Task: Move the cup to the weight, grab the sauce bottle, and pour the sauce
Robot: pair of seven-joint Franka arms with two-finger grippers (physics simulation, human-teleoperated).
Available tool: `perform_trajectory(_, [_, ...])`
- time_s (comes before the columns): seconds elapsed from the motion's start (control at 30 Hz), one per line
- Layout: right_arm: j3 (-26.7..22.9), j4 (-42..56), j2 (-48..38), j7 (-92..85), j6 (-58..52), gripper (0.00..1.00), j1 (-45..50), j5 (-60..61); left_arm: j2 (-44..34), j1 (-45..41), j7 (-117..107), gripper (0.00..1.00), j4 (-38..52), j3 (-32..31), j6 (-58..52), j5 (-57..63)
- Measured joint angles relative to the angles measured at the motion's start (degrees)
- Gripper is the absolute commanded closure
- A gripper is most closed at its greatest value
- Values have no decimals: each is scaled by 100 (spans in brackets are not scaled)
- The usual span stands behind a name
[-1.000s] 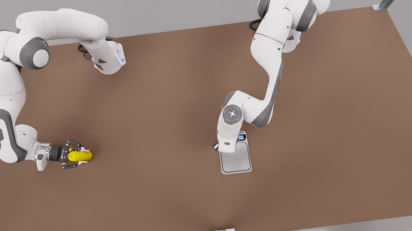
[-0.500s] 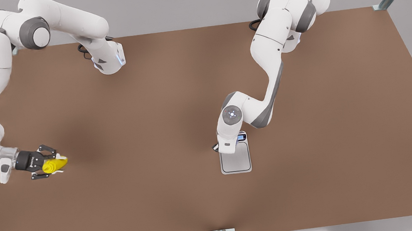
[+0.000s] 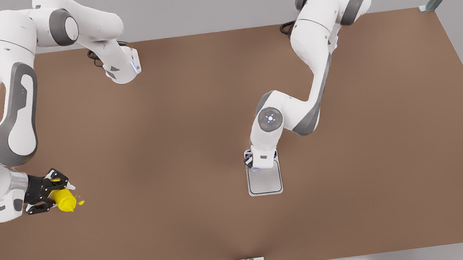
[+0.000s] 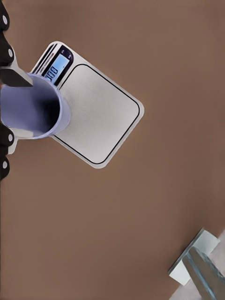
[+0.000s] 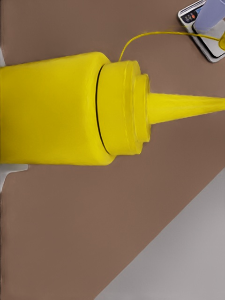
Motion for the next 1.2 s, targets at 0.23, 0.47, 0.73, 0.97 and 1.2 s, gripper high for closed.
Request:
perform_trajectory(0.23, [5, 40, -207, 1900, 37, 43, 2991, -3182, -890, 311, 5285, 28, -99, 3061, -2227, -1118])
perform_trajectory(0.47, [27, 5, 497, 1879, 1116, 42, 4867, -3705, -2584, 2995, 6961, 0, -1226, 940, -2017, -941])
perform_trajectory(0.73, [46, -27, 1120, 1205, 1569, 42, 5291, -4823, -2604, 3945, 6390, 0, -1030, -684, -2045, 125])
perform_trajectory(0.97, [56, -57, 1399, 652, 1578, 42, 5281, -4872, -2414, 3947, 6301, 0, -891, -723, -1762, 343])
perform_trajectory(1.2, [47, -51, 1393, 2864, 967, 42, 5378, -5099, -2527, 3940, 6334, 0, -271, -746, -1888, 388])
